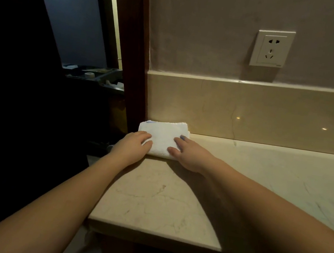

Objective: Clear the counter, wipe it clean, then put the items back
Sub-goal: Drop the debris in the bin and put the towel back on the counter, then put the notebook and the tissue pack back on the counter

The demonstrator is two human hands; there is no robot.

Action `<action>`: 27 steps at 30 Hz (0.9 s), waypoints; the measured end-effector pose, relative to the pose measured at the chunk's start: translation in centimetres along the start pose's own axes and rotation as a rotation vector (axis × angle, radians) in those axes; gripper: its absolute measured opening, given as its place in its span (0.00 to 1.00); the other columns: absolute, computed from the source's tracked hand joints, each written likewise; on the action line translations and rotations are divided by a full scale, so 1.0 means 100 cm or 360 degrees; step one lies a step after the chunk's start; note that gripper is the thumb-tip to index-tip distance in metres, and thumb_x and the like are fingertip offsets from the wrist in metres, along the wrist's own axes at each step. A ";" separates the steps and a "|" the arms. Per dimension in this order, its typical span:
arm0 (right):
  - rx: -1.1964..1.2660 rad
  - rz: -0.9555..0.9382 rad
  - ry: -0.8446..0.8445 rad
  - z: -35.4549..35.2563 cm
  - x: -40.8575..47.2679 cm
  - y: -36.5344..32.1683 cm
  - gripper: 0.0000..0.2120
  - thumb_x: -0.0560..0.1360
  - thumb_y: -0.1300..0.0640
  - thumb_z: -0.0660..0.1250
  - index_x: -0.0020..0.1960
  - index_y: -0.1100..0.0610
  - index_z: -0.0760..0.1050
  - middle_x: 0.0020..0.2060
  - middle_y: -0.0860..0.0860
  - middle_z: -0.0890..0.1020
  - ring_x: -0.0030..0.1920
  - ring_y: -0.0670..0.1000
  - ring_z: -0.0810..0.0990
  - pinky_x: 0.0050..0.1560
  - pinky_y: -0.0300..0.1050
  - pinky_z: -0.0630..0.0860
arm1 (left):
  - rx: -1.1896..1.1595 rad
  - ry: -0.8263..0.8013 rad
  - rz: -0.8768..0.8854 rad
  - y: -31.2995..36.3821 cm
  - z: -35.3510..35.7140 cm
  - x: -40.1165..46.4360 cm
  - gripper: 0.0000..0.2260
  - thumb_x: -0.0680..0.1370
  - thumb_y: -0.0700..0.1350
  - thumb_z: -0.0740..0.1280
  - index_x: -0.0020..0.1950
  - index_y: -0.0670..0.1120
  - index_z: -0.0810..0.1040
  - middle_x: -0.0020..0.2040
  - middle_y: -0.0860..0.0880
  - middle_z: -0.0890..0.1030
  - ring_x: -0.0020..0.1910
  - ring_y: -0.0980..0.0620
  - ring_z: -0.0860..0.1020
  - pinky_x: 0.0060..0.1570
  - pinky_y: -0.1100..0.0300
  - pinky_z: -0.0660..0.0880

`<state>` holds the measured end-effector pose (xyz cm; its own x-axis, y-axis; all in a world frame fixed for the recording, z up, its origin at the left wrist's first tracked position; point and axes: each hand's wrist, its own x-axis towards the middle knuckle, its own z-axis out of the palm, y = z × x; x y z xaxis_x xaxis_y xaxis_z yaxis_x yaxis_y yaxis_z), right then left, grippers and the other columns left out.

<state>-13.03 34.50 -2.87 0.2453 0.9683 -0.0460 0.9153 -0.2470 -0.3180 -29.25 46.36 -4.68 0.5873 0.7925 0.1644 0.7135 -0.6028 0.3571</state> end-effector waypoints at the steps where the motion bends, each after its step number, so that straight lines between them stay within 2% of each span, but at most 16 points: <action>1: -0.0005 0.0002 0.0004 0.000 0.001 0.000 0.29 0.81 0.40 0.49 0.78 0.53 0.54 0.78 0.52 0.53 0.75 0.55 0.59 0.72 0.50 0.57 | 0.0000 -0.0010 -0.0008 0.002 -0.002 0.001 0.20 0.82 0.55 0.55 0.73 0.52 0.69 0.73 0.52 0.69 0.70 0.51 0.68 0.66 0.51 0.67; 5: -0.0005 -0.0002 -0.0011 -0.006 -0.001 0.001 0.29 0.81 0.40 0.51 0.77 0.54 0.55 0.78 0.53 0.55 0.73 0.56 0.61 0.70 0.51 0.59 | 0.0009 -0.0085 -0.0079 0.014 -0.012 -0.004 0.19 0.82 0.53 0.56 0.72 0.51 0.69 0.71 0.50 0.71 0.67 0.50 0.69 0.66 0.52 0.68; 8: 0.0136 -0.0005 0.0071 -0.013 -0.012 0.004 0.30 0.80 0.40 0.55 0.75 0.55 0.59 0.76 0.53 0.59 0.72 0.56 0.64 0.69 0.51 0.62 | -0.0025 -0.0024 -0.0153 0.029 -0.021 -0.013 0.18 0.83 0.52 0.55 0.70 0.49 0.72 0.66 0.47 0.74 0.56 0.51 0.73 0.55 0.56 0.71; 9: 0.0184 -0.0010 0.0142 -0.016 -0.021 0.006 0.29 0.79 0.41 0.57 0.75 0.55 0.60 0.75 0.54 0.62 0.71 0.56 0.65 0.68 0.51 0.63 | -0.0061 0.0033 -0.0183 0.036 -0.026 -0.019 0.18 0.83 0.53 0.56 0.70 0.48 0.71 0.66 0.46 0.75 0.56 0.51 0.74 0.52 0.58 0.70; 11: 0.0253 -0.0033 0.0283 -0.024 -0.045 0.015 0.27 0.79 0.44 0.59 0.74 0.54 0.63 0.72 0.53 0.68 0.69 0.55 0.68 0.66 0.49 0.65 | -0.0151 0.0171 -0.0188 0.052 -0.034 -0.037 0.19 0.82 0.53 0.57 0.71 0.48 0.71 0.68 0.46 0.74 0.61 0.48 0.74 0.52 0.58 0.69; 13: 0.0325 -0.0053 0.0357 -0.034 -0.079 0.030 0.24 0.78 0.47 0.61 0.71 0.55 0.68 0.68 0.52 0.73 0.65 0.52 0.72 0.62 0.45 0.68 | -0.0276 0.0296 -0.0133 0.074 -0.037 -0.059 0.18 0.82 0.52 0.59 0.68 0.47 0.74 0.67 0.46 0.74 0.61 0.47 0.74 0.51 0.58 0.69; 15: 0.0361 -0.0070 0.0387 -0.042 -0.123 0.048 0.19 0.78 0.49 0.62 0.66 0.55 0.73 0.63 0.50 0.77 0.61 0.50 0.75 0.57 0.42 0.70 | -0.0428 0.0364 -0.0106 0.101 -0.035 -0.088 0.15 0.81 0.51 0.60 0.66 0.48 0.75 0.64 0.47 0.76 0.57 0.50 0.74 0.45 0.61 0.68; 17: 0.0340 -0.0061 0.0464 -0.047 -0.179 0.073 0.17 0.78 0.49 0.62 0.64 0.54 0.75 0.60 0.49 0.79 0.58 0.48 0.76 0.54 0.40 0.69 | -0.0581 0.0369 -0.0031 0.141 -0.023 -0.121 0.14 0.81 0.49 0.60 0.64 0.48 0.76 0.61 0.49 0.77 0.53 0.53 0.73 0.39 0.66 0.68; 20: 0.0299 0.0012 0.0562 -0.048 -0.273 0.115 0.16 0.78 0.48 0.62 0.63 0.53 0.75 0.57 0.46 0.79 0.57 0.46 0.76 0.54 0.40 0.71 | -0.0872 0.0310 0.0086 0.210 0.005 -0.178 0.11 0.81 0.47 0.62 0.61 0.47 0.77 0.57 0.50 0.78 0.46 0.58 0.74 0.31 0.78 0.68; 21: 0.0297 0.0059 0.0576 -0.047 -0.306 0.129 0.15 0.78 0.49 0.62 0.63 0.53 0.75 0.57 0.46 0.78 0.56 0.45 0.76 0.55 0.41 0.71 | -0.0959 0.0269 0.0130 0.231 0.017 -0.197 0.10 0.81 0.46 0.62 0.59 0.47 0.78 0.55 0.50 0.78 0.44 0.60 0.75 0.32 0.80 0.67; 23: 0.0305 0.0179 0.0609 -0.040 -0.370 0.158 0.15 0.78 0.50 0.63 0.62 0.53 0.75 0.56 0.46 0.79 0.56 0.45 0.76 0.56 0.40 0.71 | -0.1044 0.0133 0.0241 0.273 0.047 -0.232 0.08 0.80 0.45 0.63 0.58 0.48 0.78 0.53 0.52 0.79 0.46 0.62 0.76 0.38 0.77 0.69; 25: 0.0308 0.0312 0.0631 -0.028 -0.434 0.186 0.15 0.78 0.50 0.63 0.63 0.53 0.75 0.57 0.47 0.79 0.58 0.45 0.75 0.55 0.36 0.69 | -0.1062 -0.0034 0.0329 0.310 0.081 -0.266 0.07 0.80 0.46 0.64 0.56 0.50 0.79 0.51 0.54 0.81 0.48 0.61 0.77 0.45 0.67 0.70; 27: 0.0327 0.0476 0.0588 -0.012 -0.494 0.213 0.16 0.78 0.49 0.63 0.64 0.50 0.74 0.58 0.44 0.77 0.58 0.43 0.74 0.54 0.34 0.67 | -0.1067 -0.0190 0.0391 0.345 0.113 -0.295 0.06 0.79 0.46 0.65 0.54 0.52 0.80 0.49 0.56 0.81 0.47 0.63 0.77 0.45 0.64 0.69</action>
<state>-5.23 -18.64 -6.22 0.6169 0.7700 0.1627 0.7157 -0.4629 -0.5230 -17.69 1.11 -7.57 0.7654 0.6031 0.2246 0.1904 -0.5456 0.8162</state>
